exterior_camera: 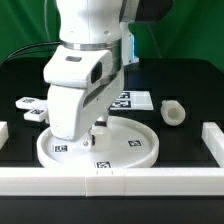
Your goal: Assemble round table
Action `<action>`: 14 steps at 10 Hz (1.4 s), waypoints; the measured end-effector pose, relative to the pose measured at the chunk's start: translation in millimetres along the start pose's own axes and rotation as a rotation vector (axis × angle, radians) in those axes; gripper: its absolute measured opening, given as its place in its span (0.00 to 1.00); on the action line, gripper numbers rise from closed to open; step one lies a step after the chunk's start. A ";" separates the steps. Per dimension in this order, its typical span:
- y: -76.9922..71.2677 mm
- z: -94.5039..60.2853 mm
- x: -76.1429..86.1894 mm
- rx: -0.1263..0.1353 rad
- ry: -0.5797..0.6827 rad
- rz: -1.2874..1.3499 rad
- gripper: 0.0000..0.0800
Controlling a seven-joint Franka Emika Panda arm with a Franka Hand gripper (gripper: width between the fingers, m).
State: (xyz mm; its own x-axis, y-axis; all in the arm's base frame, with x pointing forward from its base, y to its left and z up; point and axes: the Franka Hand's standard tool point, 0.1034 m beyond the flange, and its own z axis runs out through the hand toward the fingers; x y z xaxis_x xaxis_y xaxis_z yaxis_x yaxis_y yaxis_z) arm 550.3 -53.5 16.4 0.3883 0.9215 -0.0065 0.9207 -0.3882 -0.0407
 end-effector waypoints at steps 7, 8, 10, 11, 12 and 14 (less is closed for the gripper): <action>-4.8 0.1 36.3 0.006 0.010 -0.009 0.51; -7.4 0.1 43.4 0.012 0.009 -0.010 0.51; -12.1 -0.1 57.7 0.018 0.008 0.004 0.51; -14.3 -0.1 63.3 0.018 0.008 0.009 0.51; -15.7 0.0 67.1 0.018 0.007 0.012 0.51; -18.9 0.0 75.5 0.019 0.007 0.019 0.51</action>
Offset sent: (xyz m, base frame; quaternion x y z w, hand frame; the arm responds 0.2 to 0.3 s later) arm 0.0000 0.0000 0.0000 0.0000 0.0000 0.0000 1.0000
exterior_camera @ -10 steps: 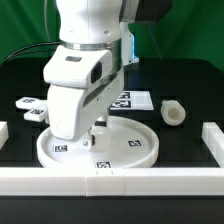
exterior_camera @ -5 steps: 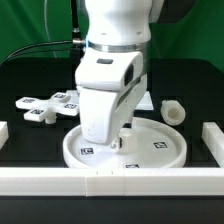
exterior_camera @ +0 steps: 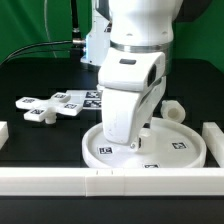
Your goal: Assemble round table
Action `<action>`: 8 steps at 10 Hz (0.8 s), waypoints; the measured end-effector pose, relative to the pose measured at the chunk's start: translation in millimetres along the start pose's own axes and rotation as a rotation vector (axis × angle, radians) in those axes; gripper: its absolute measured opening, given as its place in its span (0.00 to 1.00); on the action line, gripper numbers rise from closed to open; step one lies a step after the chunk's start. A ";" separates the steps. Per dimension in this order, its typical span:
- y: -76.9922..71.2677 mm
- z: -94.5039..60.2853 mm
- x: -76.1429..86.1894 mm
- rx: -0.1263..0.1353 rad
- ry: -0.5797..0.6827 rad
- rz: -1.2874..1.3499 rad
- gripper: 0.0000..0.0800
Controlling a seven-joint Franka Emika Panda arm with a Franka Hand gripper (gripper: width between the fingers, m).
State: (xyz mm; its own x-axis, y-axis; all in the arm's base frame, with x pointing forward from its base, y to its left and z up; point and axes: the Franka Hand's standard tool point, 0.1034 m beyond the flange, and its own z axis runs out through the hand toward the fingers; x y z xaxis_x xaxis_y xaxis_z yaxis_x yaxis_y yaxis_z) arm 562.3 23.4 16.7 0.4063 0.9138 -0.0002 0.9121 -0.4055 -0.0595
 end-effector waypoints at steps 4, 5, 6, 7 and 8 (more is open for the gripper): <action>-1.3 -0.1 2.9 0.000 0.000 0.004 0.51; -1.3 0.0 2.9 0.000 0.000 0.004 0.51; -1.5 0.4 2.7 0.001 -0.001 0.004 0.61; -1.5 0.4 2.7 0.001 -0.001 0.004 0.61; -1.4 -0.5 1.9 0.001 -0.001 0.005 0.77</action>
Offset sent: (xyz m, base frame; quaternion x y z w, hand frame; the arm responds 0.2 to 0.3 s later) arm 0.0000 0.0000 0.0000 0.0000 0.0000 0.0000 1.0000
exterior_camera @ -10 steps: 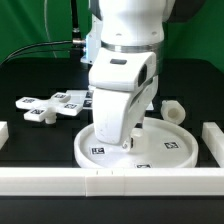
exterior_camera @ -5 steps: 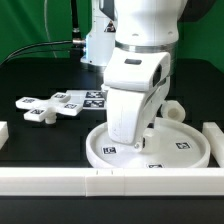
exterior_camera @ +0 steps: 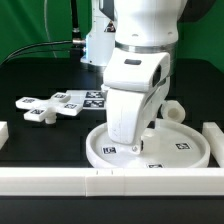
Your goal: Assemble round table
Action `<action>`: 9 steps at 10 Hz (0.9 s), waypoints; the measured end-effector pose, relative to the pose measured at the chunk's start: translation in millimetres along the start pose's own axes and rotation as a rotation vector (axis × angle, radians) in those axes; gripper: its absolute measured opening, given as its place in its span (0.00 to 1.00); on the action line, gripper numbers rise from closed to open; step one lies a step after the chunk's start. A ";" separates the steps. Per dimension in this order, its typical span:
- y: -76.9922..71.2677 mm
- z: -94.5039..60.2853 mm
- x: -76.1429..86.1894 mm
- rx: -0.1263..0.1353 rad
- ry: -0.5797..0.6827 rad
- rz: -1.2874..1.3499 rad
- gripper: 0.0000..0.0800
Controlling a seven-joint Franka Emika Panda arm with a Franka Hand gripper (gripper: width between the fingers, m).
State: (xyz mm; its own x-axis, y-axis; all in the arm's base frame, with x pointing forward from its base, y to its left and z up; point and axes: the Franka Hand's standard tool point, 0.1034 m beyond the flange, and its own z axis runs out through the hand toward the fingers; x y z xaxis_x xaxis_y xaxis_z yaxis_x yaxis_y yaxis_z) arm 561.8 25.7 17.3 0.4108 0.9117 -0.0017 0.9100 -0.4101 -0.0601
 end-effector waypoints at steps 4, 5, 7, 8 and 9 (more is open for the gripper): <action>-24.7 -36.2 -9.9 -0.025 -0.001 0.145 0.81; -34.4 -46.7 -8.8 -0.033 -0.001 0.219 0.81; -46.8 -54.2 -1.2 -0.039 0.000 0.322 0.81; -49.9 -53.3 0.2 -0.049 0.011 0.320 0.81; -49.8 -52.3 -0.4 -0.047 0.010 0.326 0.81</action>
Offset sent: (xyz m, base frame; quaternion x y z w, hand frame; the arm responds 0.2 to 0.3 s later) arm -0.0364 -0.0122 0.0484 -0.0622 -0.0253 0.0947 0.9932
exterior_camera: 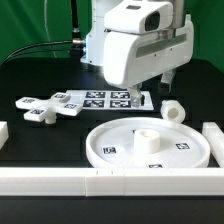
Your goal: Assemble round table
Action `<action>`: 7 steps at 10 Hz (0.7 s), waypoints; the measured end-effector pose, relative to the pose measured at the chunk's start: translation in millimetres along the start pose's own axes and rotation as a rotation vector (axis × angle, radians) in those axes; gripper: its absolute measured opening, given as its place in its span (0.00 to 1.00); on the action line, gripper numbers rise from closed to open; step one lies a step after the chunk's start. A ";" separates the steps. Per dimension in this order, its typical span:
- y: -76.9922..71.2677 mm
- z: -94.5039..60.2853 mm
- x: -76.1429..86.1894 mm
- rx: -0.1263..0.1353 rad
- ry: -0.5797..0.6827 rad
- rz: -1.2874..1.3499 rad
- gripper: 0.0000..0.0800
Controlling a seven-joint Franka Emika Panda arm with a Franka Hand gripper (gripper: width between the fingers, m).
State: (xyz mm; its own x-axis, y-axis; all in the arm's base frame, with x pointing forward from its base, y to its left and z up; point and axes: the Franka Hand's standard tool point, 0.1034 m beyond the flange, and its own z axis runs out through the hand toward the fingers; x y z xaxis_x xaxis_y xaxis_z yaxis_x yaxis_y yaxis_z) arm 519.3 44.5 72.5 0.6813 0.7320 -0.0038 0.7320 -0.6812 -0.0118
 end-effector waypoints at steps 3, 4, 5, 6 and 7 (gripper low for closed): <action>-1.9 0.1 1.3 -0.001 0.008 0.158 0.81; -8.9 2.3 -1.2 -0.003 0.014 0.292 0.81; -16.0 4.7 -1.6 0.008 0.007 0.434 0.81; -23.4 8.3 0.9 0.014 0.008 0.543 0.81; -29.0 12.6 1.6 0.028 0.009 0.637 0.81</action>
Offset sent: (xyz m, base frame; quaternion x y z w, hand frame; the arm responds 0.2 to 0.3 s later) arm -0.0253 -0.0068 -0.0001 -0.0481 0.0047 0.3039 0.9515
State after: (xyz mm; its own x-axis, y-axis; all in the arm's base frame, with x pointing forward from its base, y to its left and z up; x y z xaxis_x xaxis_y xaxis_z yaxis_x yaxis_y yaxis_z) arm 499.0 65.5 60.2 0.9830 0.1835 -0.0102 0.1830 -0.9824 -0.0364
